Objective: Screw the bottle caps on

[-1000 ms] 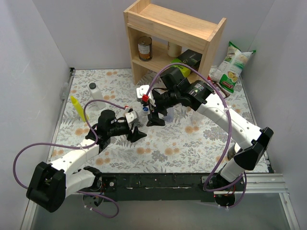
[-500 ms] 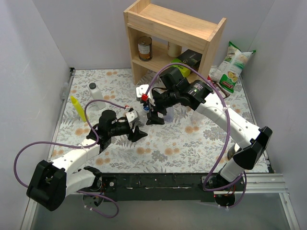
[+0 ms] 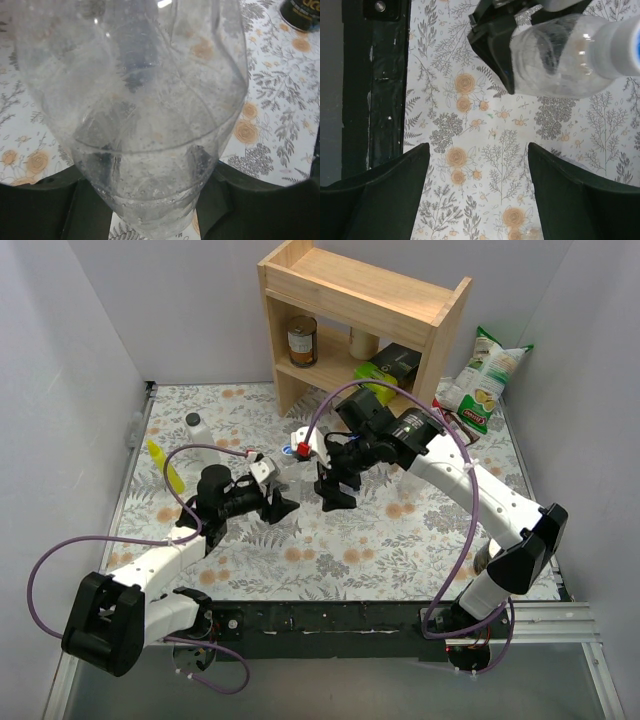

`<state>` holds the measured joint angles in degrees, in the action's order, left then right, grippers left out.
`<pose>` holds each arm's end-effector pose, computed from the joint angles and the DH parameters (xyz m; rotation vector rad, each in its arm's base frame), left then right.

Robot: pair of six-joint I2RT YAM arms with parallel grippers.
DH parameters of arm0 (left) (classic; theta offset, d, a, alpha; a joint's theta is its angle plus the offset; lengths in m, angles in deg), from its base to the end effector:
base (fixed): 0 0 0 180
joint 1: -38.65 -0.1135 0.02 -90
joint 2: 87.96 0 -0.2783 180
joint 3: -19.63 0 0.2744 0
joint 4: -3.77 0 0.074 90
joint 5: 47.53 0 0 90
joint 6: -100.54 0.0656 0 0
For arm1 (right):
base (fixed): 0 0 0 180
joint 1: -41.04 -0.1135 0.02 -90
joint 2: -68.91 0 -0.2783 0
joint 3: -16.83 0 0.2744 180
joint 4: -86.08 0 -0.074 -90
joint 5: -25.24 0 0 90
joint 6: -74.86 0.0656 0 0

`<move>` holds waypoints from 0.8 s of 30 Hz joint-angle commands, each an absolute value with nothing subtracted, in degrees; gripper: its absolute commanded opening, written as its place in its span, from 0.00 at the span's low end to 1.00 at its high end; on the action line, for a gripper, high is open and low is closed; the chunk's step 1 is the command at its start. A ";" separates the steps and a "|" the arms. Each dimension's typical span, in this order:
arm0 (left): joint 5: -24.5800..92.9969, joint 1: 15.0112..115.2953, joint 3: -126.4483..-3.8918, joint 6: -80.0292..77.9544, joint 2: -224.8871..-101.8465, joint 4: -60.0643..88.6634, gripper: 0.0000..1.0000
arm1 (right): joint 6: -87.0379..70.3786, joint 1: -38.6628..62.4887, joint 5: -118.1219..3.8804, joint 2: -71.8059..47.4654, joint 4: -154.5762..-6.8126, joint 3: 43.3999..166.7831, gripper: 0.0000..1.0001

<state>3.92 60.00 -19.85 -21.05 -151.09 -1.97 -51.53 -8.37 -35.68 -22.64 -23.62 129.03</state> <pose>0.2317 -0.1345 0.2131 0.3204 1.9871 -1.2433 0.2161 0.3012 0.3884 -1.8057 1.6063 0.7202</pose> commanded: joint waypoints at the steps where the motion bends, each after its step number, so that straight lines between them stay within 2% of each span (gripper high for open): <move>1: -4.02 61.33 -23.32 -9.18 -151.42 7.94 0.00 | -54.51 -4.49 -35.32 -21.18 -22.92 135.00 0.84; 6: -4.82 63.09 -25.08 2.70 -151.51 18.05 0.00 | -65.57 -4.66 -30.14 -19.86 -23.99 136.15 0.84; 17: -3.41 65.11 -27.28 5.18 -151.42 18.34 0.00 | -70.42 -6.60 -25.04 -23.02 -19.86 138.00 0.76; 24: -3.23 65.81 -27.72 5.53 -151.33 18.34 0.00 | -70.43 -6.77 -25.30 -25.22 -19.42 138.62 0.66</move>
